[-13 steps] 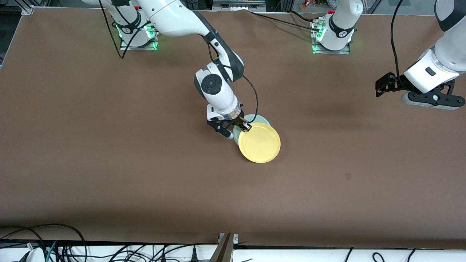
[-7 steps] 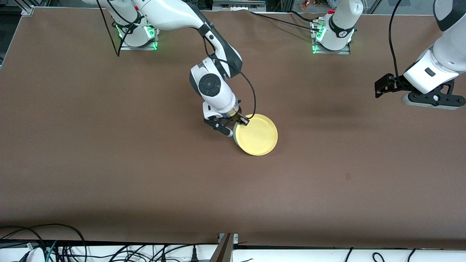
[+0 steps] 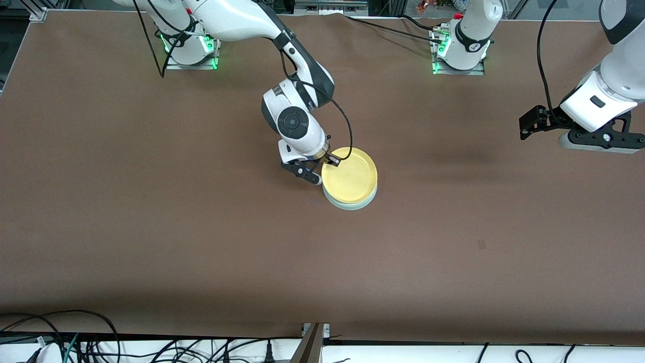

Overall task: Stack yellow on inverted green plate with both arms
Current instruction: 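Lower the yellow plate onto the green plate and open the right gripper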

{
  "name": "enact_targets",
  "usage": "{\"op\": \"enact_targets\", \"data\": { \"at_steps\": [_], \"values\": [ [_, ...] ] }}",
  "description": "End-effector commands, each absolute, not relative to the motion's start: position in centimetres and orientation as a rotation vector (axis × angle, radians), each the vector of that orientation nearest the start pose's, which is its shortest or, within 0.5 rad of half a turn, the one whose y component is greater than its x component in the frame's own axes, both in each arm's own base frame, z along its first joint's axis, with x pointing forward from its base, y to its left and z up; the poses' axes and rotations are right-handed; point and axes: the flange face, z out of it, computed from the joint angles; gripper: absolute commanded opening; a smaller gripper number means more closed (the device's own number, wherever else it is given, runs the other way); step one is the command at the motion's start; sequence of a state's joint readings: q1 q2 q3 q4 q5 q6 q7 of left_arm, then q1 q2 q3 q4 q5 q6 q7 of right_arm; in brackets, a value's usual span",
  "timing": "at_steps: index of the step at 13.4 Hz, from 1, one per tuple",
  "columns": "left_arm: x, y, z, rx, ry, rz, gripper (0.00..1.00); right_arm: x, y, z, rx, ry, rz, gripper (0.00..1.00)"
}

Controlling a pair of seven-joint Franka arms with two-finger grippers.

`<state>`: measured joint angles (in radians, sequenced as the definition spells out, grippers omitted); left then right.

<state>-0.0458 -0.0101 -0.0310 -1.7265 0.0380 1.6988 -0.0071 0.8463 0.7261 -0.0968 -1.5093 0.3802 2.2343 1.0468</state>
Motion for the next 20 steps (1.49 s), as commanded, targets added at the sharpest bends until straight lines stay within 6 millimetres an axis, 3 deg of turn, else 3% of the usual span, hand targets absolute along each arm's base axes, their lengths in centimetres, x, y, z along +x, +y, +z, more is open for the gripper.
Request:
{"op": "enact_targets", "data": {
  "at_steps": [1,7,12,13,14,17,20],
  "values": [
    [55.9,-4.1,58.5,-3.074,0.081,-0.032,1.00,50.4,50.1,23.9,-2.887,0.726,0.288,0.00],
    [55.7,-3.0,60.0,-3.073,0.054,-0.055,1.00,50.9,50.1,24.1,-2.874,0.722,0.243,0.00],
    [55.7,-2.9,60.0,-3.073,0.050,-0.055,1.00,51.1,50.1,23.7,-2.868,0.725,0.223,0.00],
    [55.7,-2.9,60.0,-3.073,0.050,-0.053,1.00,51.2,50.0,23.5,-2.865,0.745,0.227,0.55],
    [55.7,-2.9,60.0,-3.072,0.050,-0.053,1.00,51.2,50.0,23.3,-2.866,0.749,0.227,1.00],
    [55.6,-2.9,60.0,-3.072,0.049,-0.041,1.00,52.6,49.1,24.7,-2.856,0.741,0.190,1.00],
    [55.6,-3.0,59.9,-3.071,0.051,-0.034,1.00,54.6,47.2,27.9,-2.915,0.661,0.095,1.00]
  ]
}}
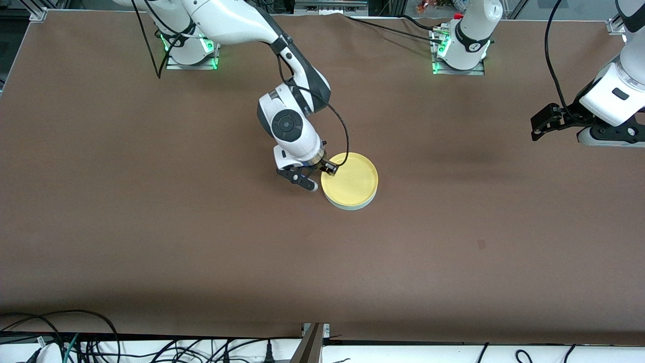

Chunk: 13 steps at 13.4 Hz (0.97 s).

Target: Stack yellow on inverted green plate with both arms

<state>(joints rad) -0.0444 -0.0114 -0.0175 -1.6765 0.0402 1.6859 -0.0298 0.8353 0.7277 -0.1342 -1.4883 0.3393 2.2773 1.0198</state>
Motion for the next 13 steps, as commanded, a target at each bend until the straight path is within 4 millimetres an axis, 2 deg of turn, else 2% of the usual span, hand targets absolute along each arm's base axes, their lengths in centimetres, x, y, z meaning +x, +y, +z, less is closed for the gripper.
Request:
{"op": "enact_targets", "data": {
  "at_steps": [1,4,6,8,10,13],
  "values": [
    [55.6,-3.0,59.9,-3.071,0.051,-0.034,1.00,55.4,45.8,29.0,-2.953,0.604,0.084,1.00],
    [55.6,-2.7,59.9,-3.039,0.053,-0.036,1.00,58.6,39.9,29.8,-3.068,0.427,0.102,1.00],
    [55.6,-3.3,60.4,-3.038,0.059,-0.052,1.00,60.5,35.6,30.4,-3.129,0.299,0.127,1.00],
    [55.5,-4.3,60.6,-3.039,0.040,-0.055,1.00,62.3,31.4,33.0,-3.133,0.210,0.129,1.00],
    [55.3,-5.0,60.5,-3.039,0.054,-0.036,1.00,64.5,26.5,35.2,-3.122,0.133,0.200,1.00],
    [55.2,-5.0,60.5,-3.039,0.036,-0.032,1.00,65.9,19.4,38.9,-3.124,0.025,0.371,1.00]
  ]
}}
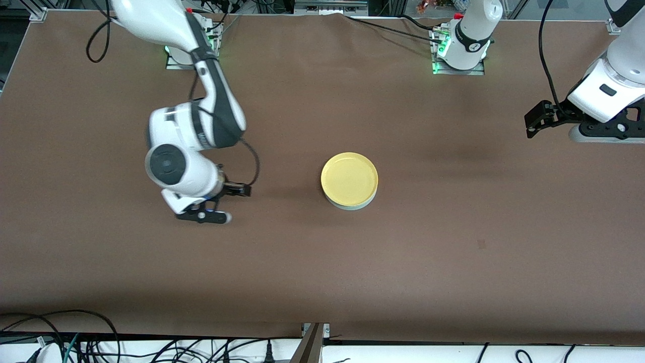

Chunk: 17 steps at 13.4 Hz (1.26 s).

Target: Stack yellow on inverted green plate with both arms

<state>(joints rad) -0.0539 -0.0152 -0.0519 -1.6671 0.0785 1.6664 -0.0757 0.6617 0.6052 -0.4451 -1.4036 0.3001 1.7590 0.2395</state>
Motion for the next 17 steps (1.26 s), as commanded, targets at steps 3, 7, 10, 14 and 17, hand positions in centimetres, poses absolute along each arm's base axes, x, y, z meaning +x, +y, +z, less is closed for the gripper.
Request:
{"op": "enact_targets", "data": {
  "at_steps": [3,7,10,14,17],
  "values": [
    [55.2,-4.9,60.5,-3.039,0.033,-0.027,1.00,66.5,12.8,42.2,-3.102,-0.023,0.402,1.00],
    [55.2,-4.6,60.6,-3.039,0.028,-0.031,1.00,64.7,3.9,48.3,-3.109,0.097,0.418,1.00],
    [55.3,-4.6,60.7,-3.039,0.030,-0.029,1.00,62.1,2.4,53.5,-3.148,0.069,0.375,1.00],
    [55.2,-4.9,60.9,-3.036,0.062,-0.033,1.00,56.1,-2.6,60.1,-3.121,0.142,0.249,1.00],
    [55.2,-5.3,60.8,-3.038,0.053,-0.032,1.00,53.9,-3.9,63.5,-3.152,0.156,0.161,1.00]
  ]
}}
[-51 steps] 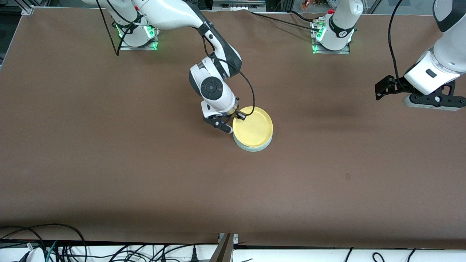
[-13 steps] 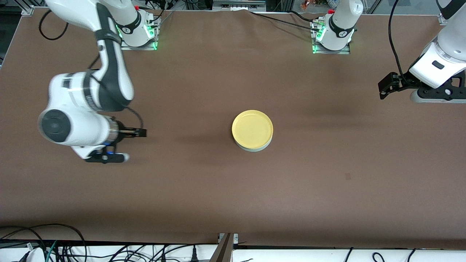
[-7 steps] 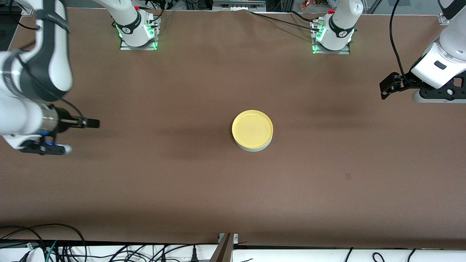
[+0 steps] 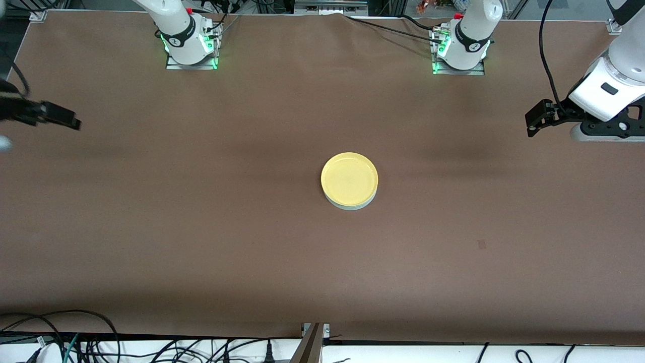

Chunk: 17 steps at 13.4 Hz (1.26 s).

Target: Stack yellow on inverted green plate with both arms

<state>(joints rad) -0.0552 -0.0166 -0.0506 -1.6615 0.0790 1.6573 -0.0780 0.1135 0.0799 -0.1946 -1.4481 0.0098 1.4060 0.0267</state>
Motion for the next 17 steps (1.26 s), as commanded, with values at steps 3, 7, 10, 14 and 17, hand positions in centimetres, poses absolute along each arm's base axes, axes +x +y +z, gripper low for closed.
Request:
{"op": "enact_targets", "data": {
  "at_steps": [3,7,10,14,17],
  "values": [
    [55.2,-5.0,60.9,-3.038,0.043,-0.034,1.00,52.7,-3.5,64.2,-3.172,0.090,0.204,1.00],
    [55.3,-4.4,60.9,-3.038,0.048,-0.032,1.00,52.4,-1.8,64.7,-3.176,0.020,0.209,1.00],
    [55.3,-4.4,60.9,-3.038,0.043,-0.032,1.00,53.3,-1.8,63.9,-3.177,0.016,0.243,1.00],
    [55.3,-4.4,60.9,-3.038,0.041,-0.032,1.00,53.4,-1.8,63.9,-3.175,0.018,0.248,1.00],
    [55.3,-4.4,60.9,-3.038,0.041,-0.030,1.00,53.6,-2.1,63.5,-3.176,0.026,0.258,1.00]
  ]
}}
